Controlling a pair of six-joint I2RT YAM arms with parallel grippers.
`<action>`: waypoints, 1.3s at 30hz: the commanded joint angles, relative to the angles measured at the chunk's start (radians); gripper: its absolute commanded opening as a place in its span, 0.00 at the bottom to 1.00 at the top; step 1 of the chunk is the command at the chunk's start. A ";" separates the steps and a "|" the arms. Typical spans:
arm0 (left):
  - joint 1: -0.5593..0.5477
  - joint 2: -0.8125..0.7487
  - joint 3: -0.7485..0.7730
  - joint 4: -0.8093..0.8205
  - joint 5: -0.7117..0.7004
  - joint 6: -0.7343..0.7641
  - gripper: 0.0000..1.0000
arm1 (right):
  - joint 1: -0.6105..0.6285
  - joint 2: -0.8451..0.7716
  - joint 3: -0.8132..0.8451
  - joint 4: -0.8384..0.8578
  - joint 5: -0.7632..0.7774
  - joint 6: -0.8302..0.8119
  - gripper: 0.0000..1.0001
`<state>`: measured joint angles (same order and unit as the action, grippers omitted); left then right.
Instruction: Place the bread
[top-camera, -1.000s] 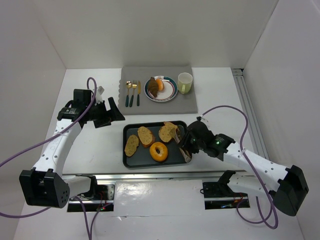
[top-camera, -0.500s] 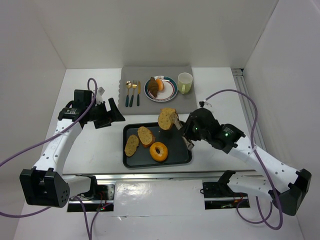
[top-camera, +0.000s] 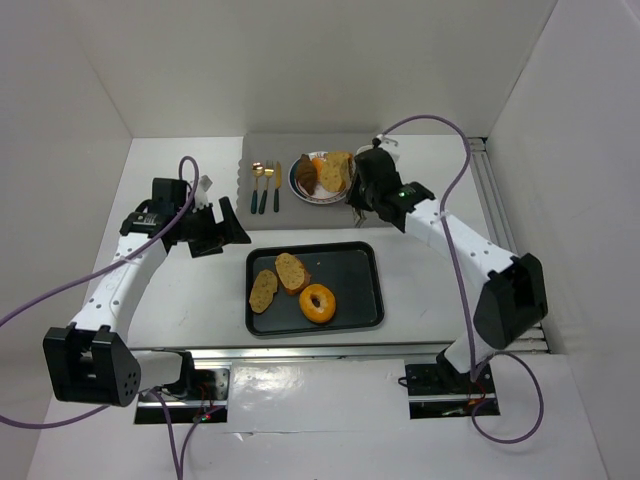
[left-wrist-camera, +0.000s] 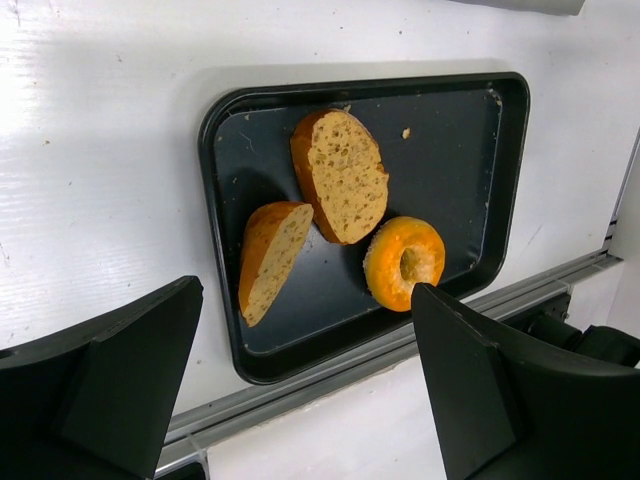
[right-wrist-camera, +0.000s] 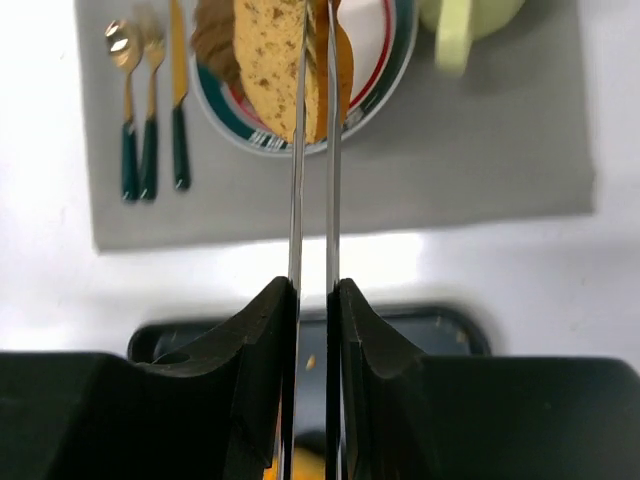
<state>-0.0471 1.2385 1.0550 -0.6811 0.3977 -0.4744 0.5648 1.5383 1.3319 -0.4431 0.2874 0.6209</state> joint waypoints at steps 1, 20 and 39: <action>0.006 -0.005 0.028 0.009 0.007 0.017 0.99 | -0.065 0.068 0.075 0.138 -0.051 -0.076 0.07; 0.006 0.004 0.028 0.000 0.007 0.017 0.99 | -0.114 0.157 0.050 0.259 -0.165 -0.067 0.39; 0.006 -0.005 0.028 0.000 0.007 0.017 0.99 | -0.063 0.046 0.049 0.192 -0.062 -0.067 0.51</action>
<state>-0.0471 1.2411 1.0550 -0.6819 0.3977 -0.4732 0.4889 1.6653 1.3689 -0.2684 0.1802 0.5564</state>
